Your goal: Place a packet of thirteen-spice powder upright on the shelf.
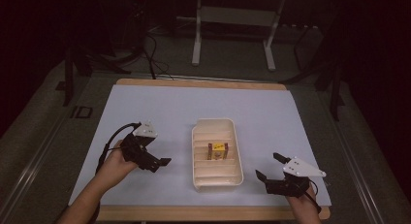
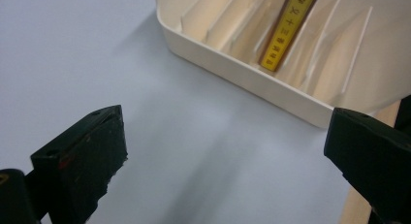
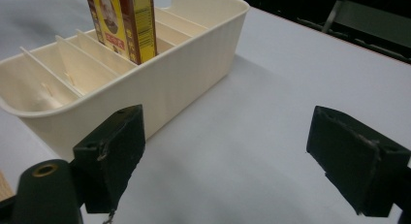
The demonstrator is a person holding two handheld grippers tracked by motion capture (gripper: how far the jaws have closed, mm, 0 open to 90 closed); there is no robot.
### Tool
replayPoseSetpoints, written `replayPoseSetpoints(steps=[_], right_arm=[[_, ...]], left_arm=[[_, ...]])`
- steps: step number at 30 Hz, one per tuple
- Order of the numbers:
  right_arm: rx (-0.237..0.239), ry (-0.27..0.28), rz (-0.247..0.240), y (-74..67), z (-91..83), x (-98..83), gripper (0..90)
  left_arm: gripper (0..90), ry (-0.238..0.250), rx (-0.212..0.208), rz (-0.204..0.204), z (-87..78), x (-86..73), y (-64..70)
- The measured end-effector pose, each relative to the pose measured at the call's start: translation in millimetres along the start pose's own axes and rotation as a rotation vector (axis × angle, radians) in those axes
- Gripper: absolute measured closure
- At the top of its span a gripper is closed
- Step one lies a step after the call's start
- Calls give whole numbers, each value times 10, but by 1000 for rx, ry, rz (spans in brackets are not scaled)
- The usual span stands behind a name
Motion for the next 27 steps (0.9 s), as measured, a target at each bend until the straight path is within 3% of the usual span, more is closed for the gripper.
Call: replayPoseSetpoints(steps=[8, 18, 21, 27], right_arm=[[-2, 1, 0, 2, -2, 1, 139], [-7, 2, -1, 9, -8, 3, 139], [-8, 3, 1, 14, -9, 3, 139], [-5, 1, 2, 9, -8, 1, 138]], left_arm=[[19, 28, 44, -53, 54, -272, 28], [19, 35, 169, -113, -27, -476, 88], [19, 53, 155, -139, -67, -504, 144], [19, 45, 163, -108, -73, -625, 256]])
Point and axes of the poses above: each handheld gripper's, and its own axes: z roughly forward along the jaws, x roughly out of its top, y roughly to its right, the point moved 6 cm from there along z, roughly forward along the jaws, and after that the axes turned 4 degrees about y, right-handed, at the moved point
